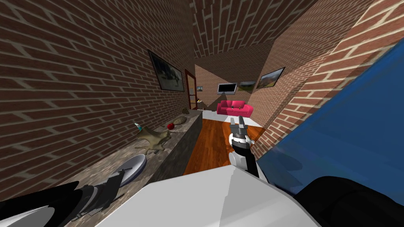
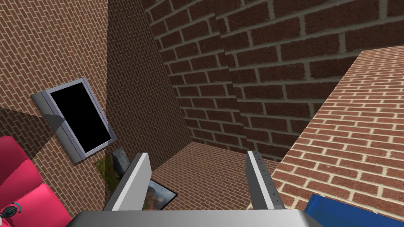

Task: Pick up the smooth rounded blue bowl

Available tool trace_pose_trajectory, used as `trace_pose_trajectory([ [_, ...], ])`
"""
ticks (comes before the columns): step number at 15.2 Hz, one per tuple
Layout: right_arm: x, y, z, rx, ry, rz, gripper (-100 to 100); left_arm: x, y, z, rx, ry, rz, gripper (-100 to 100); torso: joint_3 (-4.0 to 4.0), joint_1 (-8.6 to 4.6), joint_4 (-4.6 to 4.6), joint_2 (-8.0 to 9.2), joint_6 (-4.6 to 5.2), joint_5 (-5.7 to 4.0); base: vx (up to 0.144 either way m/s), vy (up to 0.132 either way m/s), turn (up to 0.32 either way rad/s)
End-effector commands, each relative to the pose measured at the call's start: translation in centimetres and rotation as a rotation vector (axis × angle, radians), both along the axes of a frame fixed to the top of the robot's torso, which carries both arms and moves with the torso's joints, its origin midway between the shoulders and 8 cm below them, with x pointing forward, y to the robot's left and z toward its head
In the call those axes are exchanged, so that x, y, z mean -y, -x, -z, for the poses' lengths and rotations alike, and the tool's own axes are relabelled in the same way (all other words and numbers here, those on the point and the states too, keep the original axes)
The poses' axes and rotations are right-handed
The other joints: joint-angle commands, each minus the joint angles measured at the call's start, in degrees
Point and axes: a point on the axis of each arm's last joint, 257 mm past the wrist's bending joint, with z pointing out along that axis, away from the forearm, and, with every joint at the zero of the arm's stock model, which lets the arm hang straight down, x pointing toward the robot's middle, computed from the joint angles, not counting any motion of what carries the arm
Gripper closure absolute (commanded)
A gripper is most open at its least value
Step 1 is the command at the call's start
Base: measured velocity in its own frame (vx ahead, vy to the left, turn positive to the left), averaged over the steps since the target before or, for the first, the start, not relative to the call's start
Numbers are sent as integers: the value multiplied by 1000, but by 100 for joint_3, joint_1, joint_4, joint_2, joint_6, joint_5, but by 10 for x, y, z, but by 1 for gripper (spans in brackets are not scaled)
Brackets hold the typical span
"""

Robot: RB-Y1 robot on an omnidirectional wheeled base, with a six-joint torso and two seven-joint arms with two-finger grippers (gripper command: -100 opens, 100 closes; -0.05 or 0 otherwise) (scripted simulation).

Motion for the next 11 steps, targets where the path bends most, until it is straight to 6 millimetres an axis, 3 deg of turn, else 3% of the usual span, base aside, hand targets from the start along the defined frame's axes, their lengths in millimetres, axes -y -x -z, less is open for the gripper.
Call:
trace_pose_trajectory([
  [1,0,0,0,0,0,0,0,-1,10,1,-43,11,-11,-100,0,0,0,0,0,0,64,-3,16],
  [11,0,0,0,0,0,0,0,-6,56,-2,-229,59,-63,-100,-4,2,-2,-6,0,1,64,7,14],
])
